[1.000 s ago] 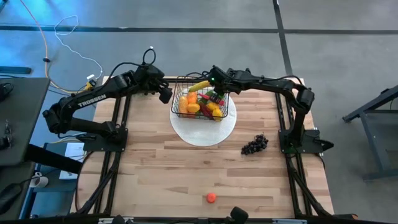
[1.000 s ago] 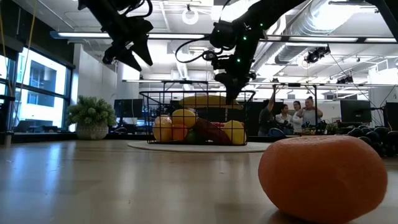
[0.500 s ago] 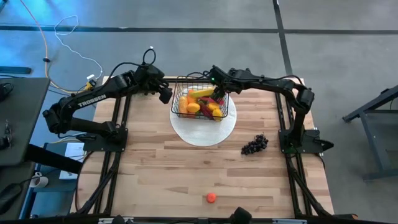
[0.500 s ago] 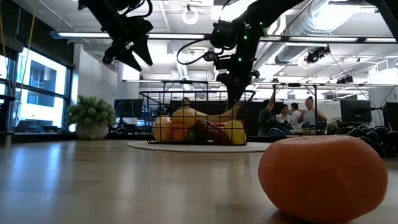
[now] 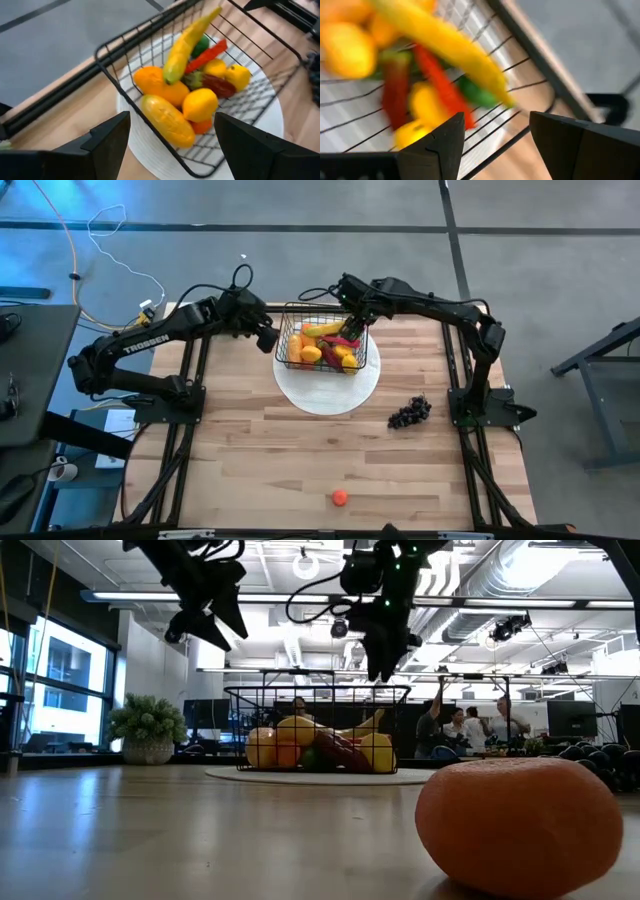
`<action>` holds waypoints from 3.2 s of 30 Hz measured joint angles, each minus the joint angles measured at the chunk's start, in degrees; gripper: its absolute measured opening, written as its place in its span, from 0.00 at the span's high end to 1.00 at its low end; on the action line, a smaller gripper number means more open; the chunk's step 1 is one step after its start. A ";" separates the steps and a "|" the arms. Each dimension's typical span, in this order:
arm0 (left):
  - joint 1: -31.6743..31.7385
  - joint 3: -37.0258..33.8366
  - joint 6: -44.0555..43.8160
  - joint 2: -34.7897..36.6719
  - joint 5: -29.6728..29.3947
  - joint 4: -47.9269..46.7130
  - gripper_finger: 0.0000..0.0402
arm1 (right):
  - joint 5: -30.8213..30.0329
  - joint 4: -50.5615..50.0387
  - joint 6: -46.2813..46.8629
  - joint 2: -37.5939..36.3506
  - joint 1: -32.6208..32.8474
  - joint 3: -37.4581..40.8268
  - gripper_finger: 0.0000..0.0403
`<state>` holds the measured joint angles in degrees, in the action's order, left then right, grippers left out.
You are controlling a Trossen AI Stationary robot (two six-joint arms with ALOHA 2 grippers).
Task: Build produce basket
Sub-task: Put the orange into the wire basket
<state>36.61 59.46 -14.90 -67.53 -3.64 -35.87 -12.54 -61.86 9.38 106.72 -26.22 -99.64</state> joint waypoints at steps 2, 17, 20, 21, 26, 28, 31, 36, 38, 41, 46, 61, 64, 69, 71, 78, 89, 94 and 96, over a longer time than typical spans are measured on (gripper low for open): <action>-1.23 0.00 -0.33 0.31 0.00 -1.12 0.30 | 4.49 -3.16 1.46 0.00 0.02 -1.87 0.49; -13.53 -0.02 -3.17 6.77 2.07 -6.93 0.30 | 16.80 -12.75 11.38 -0.09 10.42 -7.20 0.49; -17.00 -0.02 -3.18 8.38 3.69 -9.38 0.30 | 18.40 -12.70 16.69 -0.09 13.76 -7.20 0.49; -18.21 -0.02 -3.19 9.01 3.95 -10.24 0.30 | 18.65 -12.70 18.18 -0.09 14.92 -7.20 0.49; -23.91 -0.02 -4.49 11.67 4.48 -13.24 0.30 | 18.77 -12.69 22.42 -0.09 21.31 -7.20 0.49; -26.01 -0.02 -4.54 12.61 4.48 -13.77 0.30 | 18.79 -12.70 24.41 -0.09 23.86 -7.20 0.49; -28.56 -0.02 -4.50 13.43 4.48 -13.88 0.30 | 18.89 -12.70 26.82 -0.09 27.74 -7.20 0.49; -31.44 -0.02 -4.50 13.60 4.37 -13.88 0.30 | 16.69 -12.00 33.08 -0.09 34.39 -7.20 0.47; -32.31 -0.02 -4.52 13.60 4.31 -13.88 0.30 | 15.67 -11.81 36.08 -0.09 36.67 -7.18 0.44; -33.44 -0.02 -4.51 13.60 4.31 -13.88 0.30 | 14.18 -10.47 38.17 -0.09 39.97 -7.16 0.39; -34.45 -0.02 -4.68 13.60 4.28 -13.88 0.30 | 12.21 -5.71 33.60 -0.04 46.12 -7.16 0.33; -35.70 -0.02 -5.73 13.55 2.78 -13.91 0.30 | 6.95 6.74 26.15 8.00 57.84 -7.09 0.33; -35.68 -0.02 -5.60 13.54 2.78 -13.93 0.30 | 7.12 8.72 25.20 10.19 58.75 -7.09 0.33; -35.68 -0.02 -5.55 13.55 2.78 -13.96 0.30 | 9.10 11.68 22.85 13.82 59.63 -7.09 0.33; -35.68 -0.02 -5.55 13.55 2.78 -14.04 0.30 | 9.97 12.62 22.52 14.92 59.74 -7.09 0.33; -35.68 -0.02 -5.55 13.55 2.78 -14.06 0.30 | 11.25 13.39 22.67 18.60 59.70 -7.09 0.33; -35.68 -0.02 -5.53 13.55 2.80 -14.08 0.30 | 15.19 13.23 25.04 23.48 59.71 -7.09 0.33; -35.66 -0.02 -5.53 13.55 2.80 -14.06 0.30 | 16.08 12.99 25.72 25.17 59.66 -7.09 0.33; -35.68 -0.02 -5.52 13.55 2.80 -14.06 0.30 | 17.01 12.93 26.42 25.53 59.60 -7.09 0.33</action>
<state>0.93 59.44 -20.42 -53.98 -0.84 -49.93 4.47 -48.93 35.80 132.25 33.39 -106.74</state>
